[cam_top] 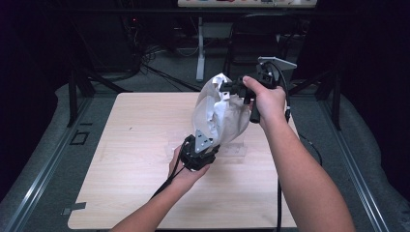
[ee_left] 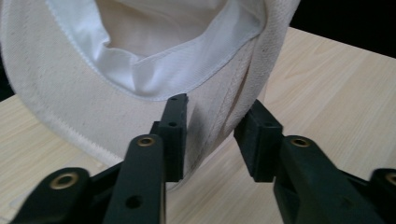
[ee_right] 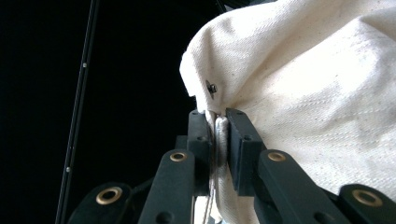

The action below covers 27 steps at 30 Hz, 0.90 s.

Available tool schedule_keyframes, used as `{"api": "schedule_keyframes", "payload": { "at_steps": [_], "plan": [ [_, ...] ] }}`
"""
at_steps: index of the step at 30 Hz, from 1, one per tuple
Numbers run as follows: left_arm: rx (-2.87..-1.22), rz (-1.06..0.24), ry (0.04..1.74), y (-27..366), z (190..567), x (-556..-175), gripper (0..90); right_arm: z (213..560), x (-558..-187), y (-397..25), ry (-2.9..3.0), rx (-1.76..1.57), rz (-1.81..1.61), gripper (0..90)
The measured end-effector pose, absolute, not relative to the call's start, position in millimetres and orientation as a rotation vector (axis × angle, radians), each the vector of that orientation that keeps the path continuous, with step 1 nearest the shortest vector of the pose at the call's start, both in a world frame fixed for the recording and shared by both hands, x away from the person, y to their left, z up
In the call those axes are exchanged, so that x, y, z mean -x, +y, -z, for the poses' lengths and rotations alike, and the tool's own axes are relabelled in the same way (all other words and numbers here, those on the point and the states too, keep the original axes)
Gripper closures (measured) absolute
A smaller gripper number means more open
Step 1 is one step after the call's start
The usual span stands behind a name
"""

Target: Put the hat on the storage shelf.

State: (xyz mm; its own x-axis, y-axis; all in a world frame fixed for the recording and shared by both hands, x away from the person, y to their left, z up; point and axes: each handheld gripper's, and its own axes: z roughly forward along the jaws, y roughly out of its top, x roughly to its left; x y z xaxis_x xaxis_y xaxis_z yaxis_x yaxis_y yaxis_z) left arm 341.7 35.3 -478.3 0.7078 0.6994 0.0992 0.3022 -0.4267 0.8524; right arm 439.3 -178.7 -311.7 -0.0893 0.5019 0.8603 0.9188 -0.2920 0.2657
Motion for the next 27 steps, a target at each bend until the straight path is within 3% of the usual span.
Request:
{"api": "schedule_keyframes", "payload": {
  "at_steps": [6, 12, 27],
  "plan": [
    [-2.001, -0.551, 0.768, 50, 474, -344, 76.7, 309, -438, -181, -1.543, 1.772, 1.352, 81.1],
    [-1.992, -0.528, 0.753, 61, 471, -348, 78.4, 305, -437, -180, -1.546, 1.767, 1.358, 81.1],
    [-1.945, -0.331, 0.658, 74, 479, -369, 82.3, 305, -439, -174, -1.573, 1.764, 1.354, 81.0]
  ]
}}
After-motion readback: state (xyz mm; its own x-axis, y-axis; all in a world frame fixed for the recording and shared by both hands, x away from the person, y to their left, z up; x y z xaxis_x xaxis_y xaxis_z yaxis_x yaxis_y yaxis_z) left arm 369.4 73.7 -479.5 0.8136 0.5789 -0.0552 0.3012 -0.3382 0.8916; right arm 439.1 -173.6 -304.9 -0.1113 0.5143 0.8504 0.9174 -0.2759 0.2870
